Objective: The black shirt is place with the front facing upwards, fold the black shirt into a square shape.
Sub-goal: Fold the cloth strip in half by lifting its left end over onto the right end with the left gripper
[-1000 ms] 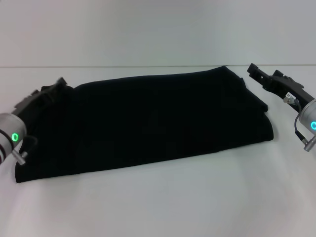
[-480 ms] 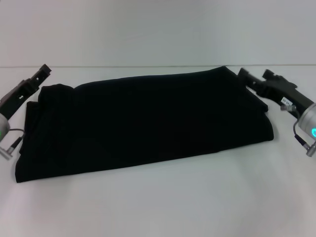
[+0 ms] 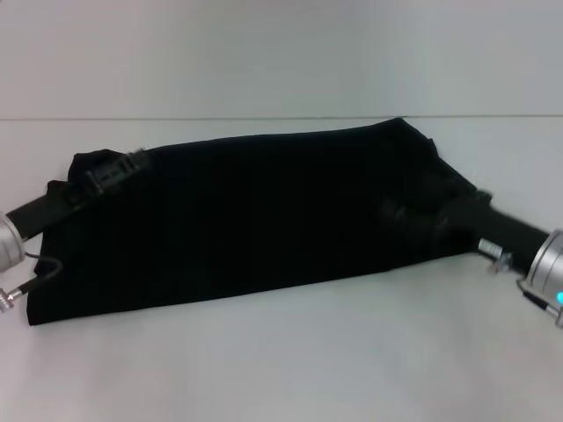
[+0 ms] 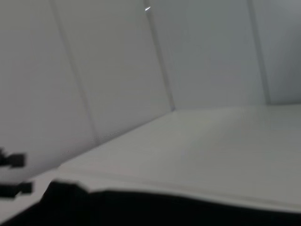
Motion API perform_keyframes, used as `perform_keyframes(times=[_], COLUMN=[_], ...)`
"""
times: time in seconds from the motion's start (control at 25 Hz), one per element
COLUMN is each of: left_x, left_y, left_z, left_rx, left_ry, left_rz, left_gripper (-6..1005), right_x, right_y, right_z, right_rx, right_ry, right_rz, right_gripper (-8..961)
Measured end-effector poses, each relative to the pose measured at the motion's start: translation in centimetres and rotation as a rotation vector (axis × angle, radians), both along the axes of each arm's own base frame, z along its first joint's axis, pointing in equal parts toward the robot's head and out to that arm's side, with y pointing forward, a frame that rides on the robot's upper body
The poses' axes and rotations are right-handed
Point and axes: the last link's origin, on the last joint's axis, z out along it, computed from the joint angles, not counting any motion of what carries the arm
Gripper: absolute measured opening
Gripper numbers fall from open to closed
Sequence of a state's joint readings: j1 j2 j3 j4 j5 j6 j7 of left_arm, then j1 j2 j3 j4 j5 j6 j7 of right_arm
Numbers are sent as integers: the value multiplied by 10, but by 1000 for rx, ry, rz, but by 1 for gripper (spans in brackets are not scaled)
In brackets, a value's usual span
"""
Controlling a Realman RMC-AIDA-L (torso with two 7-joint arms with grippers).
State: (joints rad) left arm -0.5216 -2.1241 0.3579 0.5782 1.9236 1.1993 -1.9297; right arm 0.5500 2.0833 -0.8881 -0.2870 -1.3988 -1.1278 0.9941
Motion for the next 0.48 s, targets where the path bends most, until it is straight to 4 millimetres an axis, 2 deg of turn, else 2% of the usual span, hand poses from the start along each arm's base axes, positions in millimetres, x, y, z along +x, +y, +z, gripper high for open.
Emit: perform_keyframes(times=[0.12, 0.32, 0.48], left_x=[3, 1, 1], left_y=[2, 13, 29], left_z=[3, 9, -2], left_rx=[-55, -25, -7], left_ry=[13, 34, 65], left_rz=[-2, 34, 95], left_gripper=[951, 951, 950], right_x=[0, 0, -2], right_y=[-10, -15, -14], right_z=[-9, -14, -15], right_rx=[-62, -90, -92], right_ry=[-43, -56, -57], right_rz=[45, 65, 69], right_gripper=[943, 943, 943])
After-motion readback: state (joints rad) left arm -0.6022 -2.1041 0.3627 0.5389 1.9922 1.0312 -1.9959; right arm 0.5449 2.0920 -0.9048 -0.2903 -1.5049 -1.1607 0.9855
